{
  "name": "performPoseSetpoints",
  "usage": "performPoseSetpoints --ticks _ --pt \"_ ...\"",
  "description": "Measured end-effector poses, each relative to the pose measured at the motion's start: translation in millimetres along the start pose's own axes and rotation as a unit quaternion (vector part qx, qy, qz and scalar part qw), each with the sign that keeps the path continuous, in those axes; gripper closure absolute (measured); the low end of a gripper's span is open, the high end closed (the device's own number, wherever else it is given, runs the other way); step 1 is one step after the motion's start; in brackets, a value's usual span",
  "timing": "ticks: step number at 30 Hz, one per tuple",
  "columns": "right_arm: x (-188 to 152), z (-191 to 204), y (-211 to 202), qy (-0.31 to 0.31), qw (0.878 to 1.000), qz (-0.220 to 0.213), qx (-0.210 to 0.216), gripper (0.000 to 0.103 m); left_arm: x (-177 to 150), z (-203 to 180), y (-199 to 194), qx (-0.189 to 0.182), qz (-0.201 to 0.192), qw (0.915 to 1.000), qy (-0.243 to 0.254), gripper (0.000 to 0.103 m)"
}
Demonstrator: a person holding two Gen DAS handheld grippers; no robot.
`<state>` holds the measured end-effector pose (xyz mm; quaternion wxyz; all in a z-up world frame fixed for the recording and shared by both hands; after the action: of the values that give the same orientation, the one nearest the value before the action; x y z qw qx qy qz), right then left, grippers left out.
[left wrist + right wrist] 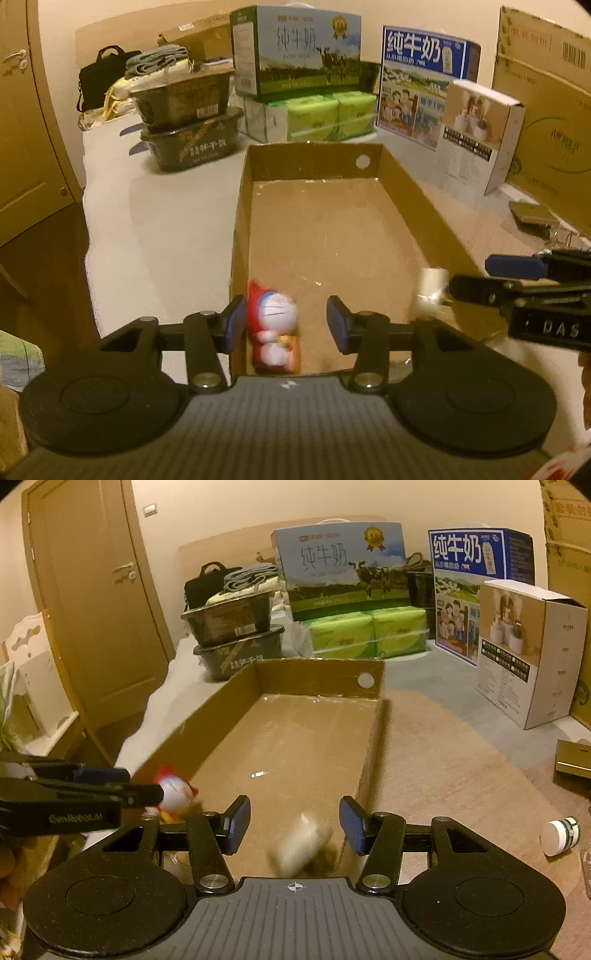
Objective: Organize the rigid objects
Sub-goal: 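Carry the figure into the cardboard tray and open the left tool while the right tool releases the plug there, then withdraw both open tools from the cardboard tray back over the carpet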
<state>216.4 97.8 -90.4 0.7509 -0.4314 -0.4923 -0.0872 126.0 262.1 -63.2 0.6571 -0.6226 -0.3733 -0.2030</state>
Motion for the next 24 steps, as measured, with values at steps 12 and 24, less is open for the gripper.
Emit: performPoseSetpoints --ticks 12,24 --pt "-22.3 -22.5 -65.3 0.048 0.998 -0.018 -0.038 0.036 -9.9 -28.9 -41.4 -0.018 -0.024 0.9993 -0.02 0.06" --pt "-50.4 -66.7 -145.0 0.082 0.99 -0.036 -0.109 0.034 -28.5 -95.0 -63.5 -0.066 -0.02 0.9975 -0.014 0.057"
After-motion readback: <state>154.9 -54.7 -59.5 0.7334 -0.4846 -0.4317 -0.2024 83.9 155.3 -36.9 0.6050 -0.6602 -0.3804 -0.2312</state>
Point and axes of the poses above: each gripper's, at about its wrist camera, not at the fingertips, and y roughly the way its jaws point, z to its left, x to its top, the point moved 7 cm from there along y, roughly the way its jaws point, and after that the axes turned 7 degrees about -x, right-handed, at the moved point
